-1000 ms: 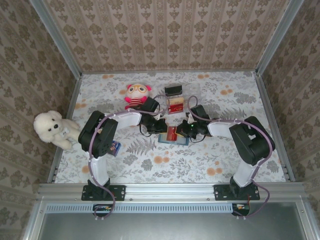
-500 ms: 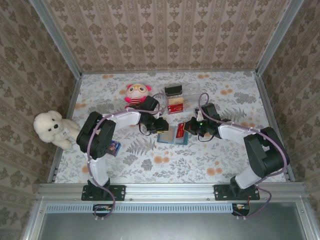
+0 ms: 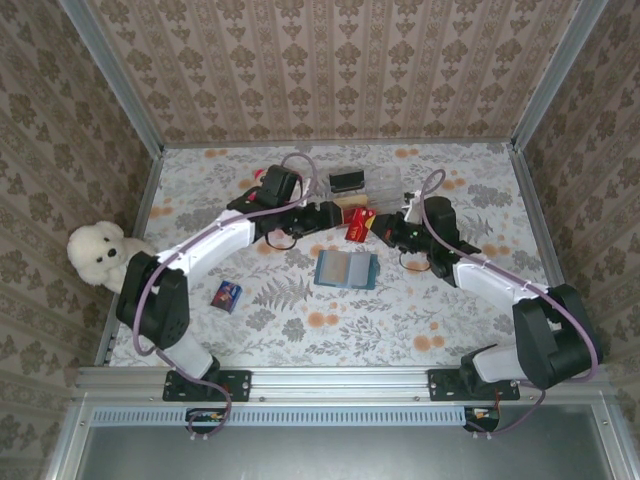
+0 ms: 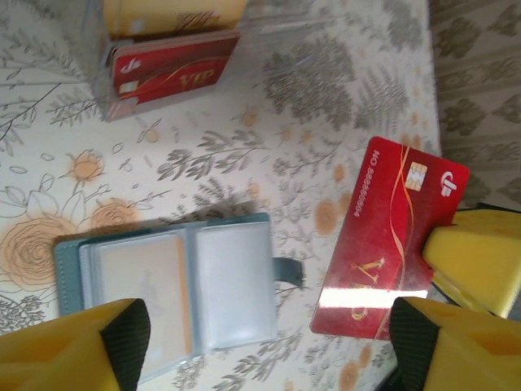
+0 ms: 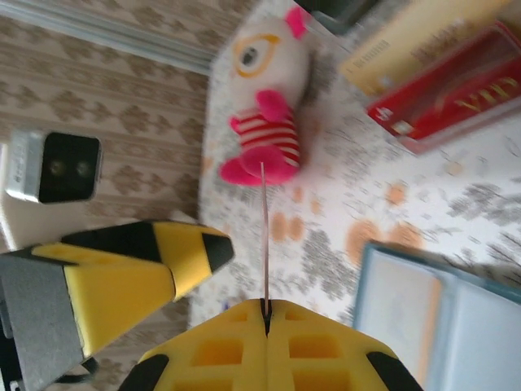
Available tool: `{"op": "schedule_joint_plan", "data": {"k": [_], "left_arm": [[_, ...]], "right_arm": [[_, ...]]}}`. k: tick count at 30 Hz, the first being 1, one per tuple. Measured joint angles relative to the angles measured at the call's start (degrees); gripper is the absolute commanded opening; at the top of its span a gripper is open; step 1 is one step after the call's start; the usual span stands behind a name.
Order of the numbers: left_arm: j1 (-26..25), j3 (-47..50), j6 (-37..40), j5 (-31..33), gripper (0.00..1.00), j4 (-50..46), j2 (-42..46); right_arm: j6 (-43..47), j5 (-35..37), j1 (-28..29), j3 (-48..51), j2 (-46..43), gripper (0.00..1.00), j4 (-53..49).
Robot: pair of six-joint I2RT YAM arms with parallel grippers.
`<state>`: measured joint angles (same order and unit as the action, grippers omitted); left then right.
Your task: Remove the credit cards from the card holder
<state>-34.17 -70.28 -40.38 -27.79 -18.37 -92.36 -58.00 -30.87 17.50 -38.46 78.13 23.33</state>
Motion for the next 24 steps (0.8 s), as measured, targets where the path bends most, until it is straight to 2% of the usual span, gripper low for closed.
{"op": "schedule_joint_plan", "data": {"k": [6,12,14,24], "left_arm": [[-0.8,0.1,-3.0,-2.4,0.85,4.4,3.2],[-2.5,0.3,-7.0,-6.0,0.71,9.9,3.2],[-2.6,0.4,-8.0,-7.3,0.64,11.5,3.3],[-2.6,0.6,-9.6,-11.3,0.4,16.9,5.4]], "right_arm": [[-11.5,-0.5,-0.1,2.3,0.0,0.0,13.9],[-21.3,-0.7,-0.1,3.1,1.2,0.0,28.2],[-24.1,-0.9,-0.1,3.4,2.6,0.0,32.3],[-30.7,-0.9,-0.1,5.0,5.3,0.0,41.2]]}}
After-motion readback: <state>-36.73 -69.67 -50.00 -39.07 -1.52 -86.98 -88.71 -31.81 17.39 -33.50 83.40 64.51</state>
